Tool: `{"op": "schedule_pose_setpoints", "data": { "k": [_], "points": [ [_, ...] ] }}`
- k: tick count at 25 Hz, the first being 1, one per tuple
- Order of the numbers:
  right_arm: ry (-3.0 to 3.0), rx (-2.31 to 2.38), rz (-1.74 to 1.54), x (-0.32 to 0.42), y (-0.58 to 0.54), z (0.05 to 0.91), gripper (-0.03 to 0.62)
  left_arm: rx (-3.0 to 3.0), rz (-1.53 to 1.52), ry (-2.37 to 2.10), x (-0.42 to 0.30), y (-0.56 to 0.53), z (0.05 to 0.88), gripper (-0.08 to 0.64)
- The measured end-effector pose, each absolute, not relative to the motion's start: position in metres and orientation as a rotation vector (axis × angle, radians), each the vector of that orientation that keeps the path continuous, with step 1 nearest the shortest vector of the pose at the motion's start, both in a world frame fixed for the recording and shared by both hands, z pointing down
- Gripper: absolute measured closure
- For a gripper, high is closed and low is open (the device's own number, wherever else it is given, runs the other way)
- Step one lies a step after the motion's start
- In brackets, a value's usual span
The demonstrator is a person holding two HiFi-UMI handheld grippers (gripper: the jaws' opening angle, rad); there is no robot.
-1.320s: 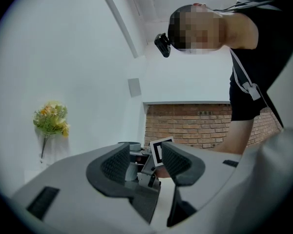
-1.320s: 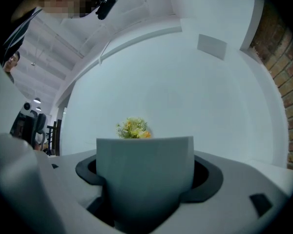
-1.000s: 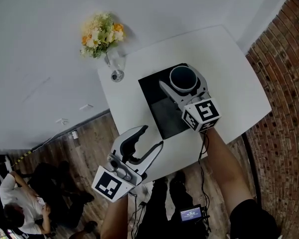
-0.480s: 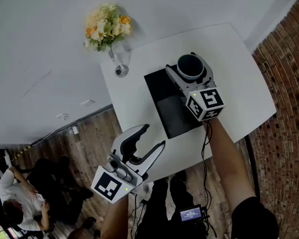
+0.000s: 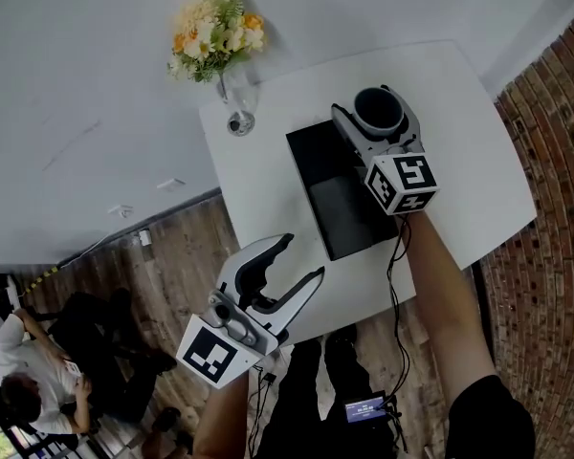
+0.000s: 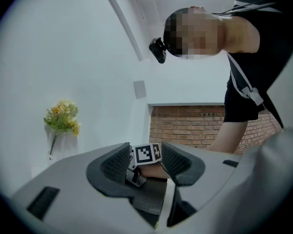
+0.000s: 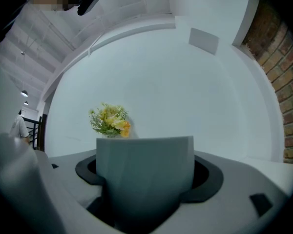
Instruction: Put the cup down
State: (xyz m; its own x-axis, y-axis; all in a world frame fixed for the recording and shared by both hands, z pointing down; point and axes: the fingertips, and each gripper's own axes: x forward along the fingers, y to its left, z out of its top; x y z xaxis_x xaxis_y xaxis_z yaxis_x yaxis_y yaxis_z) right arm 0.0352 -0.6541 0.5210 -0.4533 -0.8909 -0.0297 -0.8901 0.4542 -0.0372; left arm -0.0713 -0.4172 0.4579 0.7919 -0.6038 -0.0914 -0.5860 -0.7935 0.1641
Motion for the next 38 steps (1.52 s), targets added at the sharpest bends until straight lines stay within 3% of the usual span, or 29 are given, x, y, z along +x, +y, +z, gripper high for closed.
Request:
{"op": "schedule_pose_setpoints", "data": {
  "k": [23,33,38],
  "points": [
    [2.69,-1.614,0.037,0.033,-0.652,0.53,0.167,2.846,-0.236,-0.949,-0.073,-0.414,0.46,0.354],
    [2.646,-1.591,-0.111,0.046,-0.642,0.521,0.106,2.855,-0.238,-0.959,-0.072,-0.41,0.454,0.354],
    [2.627,-1.567,-0.161,0.056,-0.63,0.511,0.106,2.858,-0.235,-0.981,-0.073,-0.409,0.451,0.354]
  ]
}}
